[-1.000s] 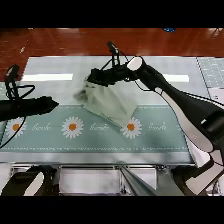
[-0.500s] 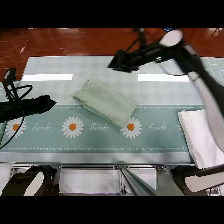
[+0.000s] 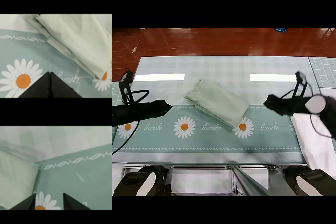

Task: Fold the shirts.

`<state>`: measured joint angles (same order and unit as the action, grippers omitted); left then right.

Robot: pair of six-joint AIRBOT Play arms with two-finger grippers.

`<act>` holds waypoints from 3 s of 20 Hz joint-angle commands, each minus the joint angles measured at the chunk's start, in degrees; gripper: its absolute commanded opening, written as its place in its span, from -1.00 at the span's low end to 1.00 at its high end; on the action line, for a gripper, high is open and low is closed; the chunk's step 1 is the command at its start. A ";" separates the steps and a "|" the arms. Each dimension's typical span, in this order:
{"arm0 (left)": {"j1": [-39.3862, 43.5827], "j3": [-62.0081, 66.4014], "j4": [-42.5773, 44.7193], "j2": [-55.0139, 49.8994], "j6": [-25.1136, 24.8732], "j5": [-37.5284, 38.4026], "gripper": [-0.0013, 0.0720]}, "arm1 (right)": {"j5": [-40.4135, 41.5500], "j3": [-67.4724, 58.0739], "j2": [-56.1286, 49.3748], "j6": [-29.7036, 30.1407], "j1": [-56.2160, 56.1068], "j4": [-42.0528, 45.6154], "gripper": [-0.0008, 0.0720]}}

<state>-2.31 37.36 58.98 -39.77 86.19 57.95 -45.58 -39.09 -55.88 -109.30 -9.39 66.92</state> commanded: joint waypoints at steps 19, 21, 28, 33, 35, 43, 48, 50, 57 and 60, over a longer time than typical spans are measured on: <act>1.38 -1.44 -1.62 0.11 0.04 0.11 -0.91 | -5.09 -15.54 -35.63 41.29 -9.55 -50.71 -0.92; 1.38 -1.44 -1.60 0.11 0.04 0.04 -0.91 | -7.26 -24.94 -35.56 39.89 -8.83 -47.08 -0.92; 1.38 -1.44 -1.62 0.11 0.04 -0.37 -0.91 | -13.11 -61.24 -35.56 23.41 -4.55 -25.73 -0.92; 1.38 -1.44 -2.08 0.13 0.02 0.17 -0.91 | -25.20 -72.24 -33.57 18.10 6.29 -21.35 -0.92; 1.38 -1.44 -2.08 0.11 0.04 0.15 -0.91 | -29.70 -72.26 -30.84 17.31 12.44 -21.29 -0.92; 1.38 -1.44 -2.08 0.11 0.02 -0.55 -0.91 | -52.65 -69.94 -19.93 14.01 34.60 -6.88 -0.92; 1.38 -1.44 -2.05 0.11 0.02 -4.61 -0.91 | -59.28 -52.13 -6.60 13.03 48.74 6.10 -0.92; 1.38 -1.44 -2.05 0.09 0.02 -6.03 -0.91 | -60.19 -46.34 -1.77 13.00 55.32 13.16 -0.92; 1.38 -1.44 -2.05 -2.75 0.00 -8.02 -0.91 | -61.02 -18.75 11.17 16.22 71.41 28.96 -0.90; 1.38 -1.44 -2.05 -5.05 -0.87 -8.13 -0.91 | -58.18 -11.10 12.90 12.68 72.50 34.36 0.14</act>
<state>-0.95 35.94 56.88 -43.00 86.15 50.22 -105.21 -58.39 -45.69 -94.48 60.51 94.61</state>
